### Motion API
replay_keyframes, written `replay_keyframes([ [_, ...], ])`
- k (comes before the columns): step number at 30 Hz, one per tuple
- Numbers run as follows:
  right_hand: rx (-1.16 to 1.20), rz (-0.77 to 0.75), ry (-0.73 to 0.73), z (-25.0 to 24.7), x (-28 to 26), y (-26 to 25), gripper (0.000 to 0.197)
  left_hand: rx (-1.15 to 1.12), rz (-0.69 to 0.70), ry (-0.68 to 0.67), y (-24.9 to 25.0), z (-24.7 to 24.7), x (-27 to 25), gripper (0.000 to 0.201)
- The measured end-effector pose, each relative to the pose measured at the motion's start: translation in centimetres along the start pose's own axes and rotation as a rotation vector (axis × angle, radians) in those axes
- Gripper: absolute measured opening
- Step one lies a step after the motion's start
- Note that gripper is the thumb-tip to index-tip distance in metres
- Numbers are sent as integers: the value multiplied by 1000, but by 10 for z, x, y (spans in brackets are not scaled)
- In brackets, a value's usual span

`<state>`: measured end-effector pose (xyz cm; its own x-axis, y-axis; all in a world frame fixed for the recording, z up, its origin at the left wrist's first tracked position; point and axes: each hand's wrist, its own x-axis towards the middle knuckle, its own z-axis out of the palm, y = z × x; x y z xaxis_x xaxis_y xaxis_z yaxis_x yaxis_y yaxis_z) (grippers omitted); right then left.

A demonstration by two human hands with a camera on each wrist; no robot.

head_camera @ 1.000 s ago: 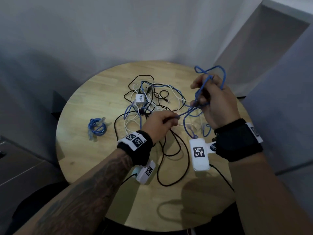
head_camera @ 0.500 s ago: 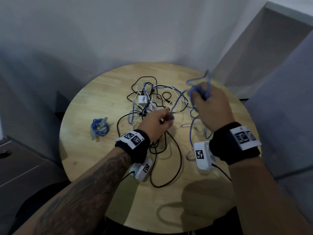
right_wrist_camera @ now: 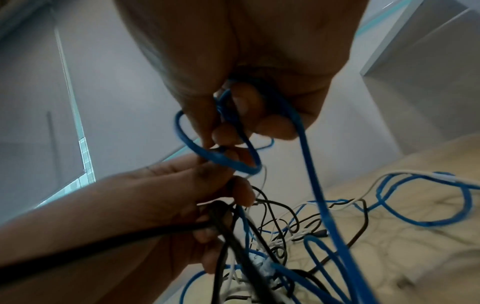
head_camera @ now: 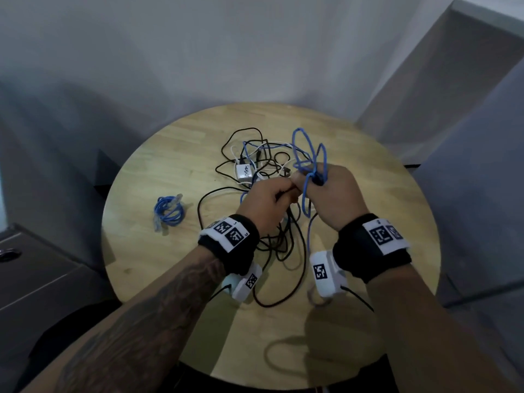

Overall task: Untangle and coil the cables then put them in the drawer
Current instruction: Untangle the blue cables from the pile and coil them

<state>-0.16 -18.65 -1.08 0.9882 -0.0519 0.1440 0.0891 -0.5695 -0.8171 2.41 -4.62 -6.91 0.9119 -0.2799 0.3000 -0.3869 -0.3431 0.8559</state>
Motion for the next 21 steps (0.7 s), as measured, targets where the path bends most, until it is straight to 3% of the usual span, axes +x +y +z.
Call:
replay_keyframes([
  [3,88,-15,157,-4,0,-7,11,-38,-33,9,-3,-2,1,13],
  [7,375,-81,319,-22,2,-25,11,62,-125,-102,-20,-2,1,20],
  [11,405,-115,403,-31,2,-23,13,-3,-151,-25,-20,-3,2,18],
  [13,228,-105,270,-26,2,-15,15,-23,-137,23,-16,-5,3,17],
  [17,-441,26,-212,-5,1,4,32,-63,-55,119,-5,-6,6,16],
  [19,-433,59,-257,0,0,4,31,-102,-48,153,-3,-5,7,15],
  [21,-395,37,-189,-3,1,1,27,-185,-70,133,-2,-6,7,16],
])
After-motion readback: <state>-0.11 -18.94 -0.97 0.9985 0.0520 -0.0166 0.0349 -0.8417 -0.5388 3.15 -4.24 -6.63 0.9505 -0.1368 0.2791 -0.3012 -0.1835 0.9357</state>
